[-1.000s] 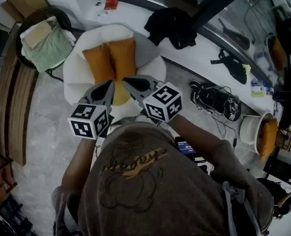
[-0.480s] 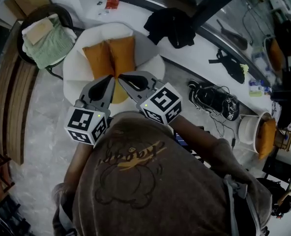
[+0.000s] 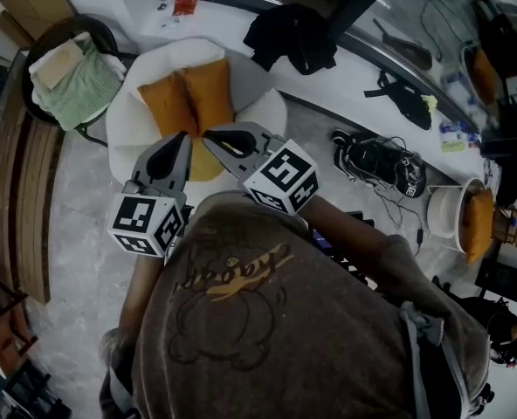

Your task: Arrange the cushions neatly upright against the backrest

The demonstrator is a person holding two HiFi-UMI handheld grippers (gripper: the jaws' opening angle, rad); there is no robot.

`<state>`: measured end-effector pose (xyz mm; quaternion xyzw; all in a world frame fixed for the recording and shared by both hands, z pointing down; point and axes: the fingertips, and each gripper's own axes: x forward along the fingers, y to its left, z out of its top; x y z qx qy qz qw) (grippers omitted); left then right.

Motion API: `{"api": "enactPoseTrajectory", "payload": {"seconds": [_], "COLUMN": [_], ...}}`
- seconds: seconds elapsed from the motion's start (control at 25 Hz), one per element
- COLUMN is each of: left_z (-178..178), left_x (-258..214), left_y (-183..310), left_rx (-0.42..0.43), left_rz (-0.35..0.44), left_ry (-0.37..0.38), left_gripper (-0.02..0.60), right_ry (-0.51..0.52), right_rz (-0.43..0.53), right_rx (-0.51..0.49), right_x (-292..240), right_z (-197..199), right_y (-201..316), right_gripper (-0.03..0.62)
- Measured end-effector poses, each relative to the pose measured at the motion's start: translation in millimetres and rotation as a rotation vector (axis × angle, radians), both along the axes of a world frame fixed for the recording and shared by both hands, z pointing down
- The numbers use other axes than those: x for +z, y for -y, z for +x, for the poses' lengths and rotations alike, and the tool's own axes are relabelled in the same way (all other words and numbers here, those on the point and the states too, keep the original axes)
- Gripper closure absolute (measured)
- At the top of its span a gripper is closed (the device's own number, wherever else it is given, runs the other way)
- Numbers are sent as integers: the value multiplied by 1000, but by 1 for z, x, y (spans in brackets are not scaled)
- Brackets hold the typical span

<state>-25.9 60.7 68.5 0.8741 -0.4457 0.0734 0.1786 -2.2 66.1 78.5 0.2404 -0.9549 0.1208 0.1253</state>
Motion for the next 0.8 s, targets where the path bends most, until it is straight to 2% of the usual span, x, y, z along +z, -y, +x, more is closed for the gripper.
{"api": "enactPoseTrajectory", "payload": {"seconds": [0.48, 0.8], "left_z": [-2, -3], "left_x": [6, 4], "left_y": [-9, -12], "left_rx": [17, 36], "left_rz": [-11, -7], "left_ry": [5, 14], "left_gripper": [575, 576], "right_ry": [24, 6], "right_rz": [22, 49], "right_rx": [-9, -97], "right_x": [-8, -14], "right_z": [7, 5], "right_y": [-1, -6], "right_gripper": [572, 572]}}
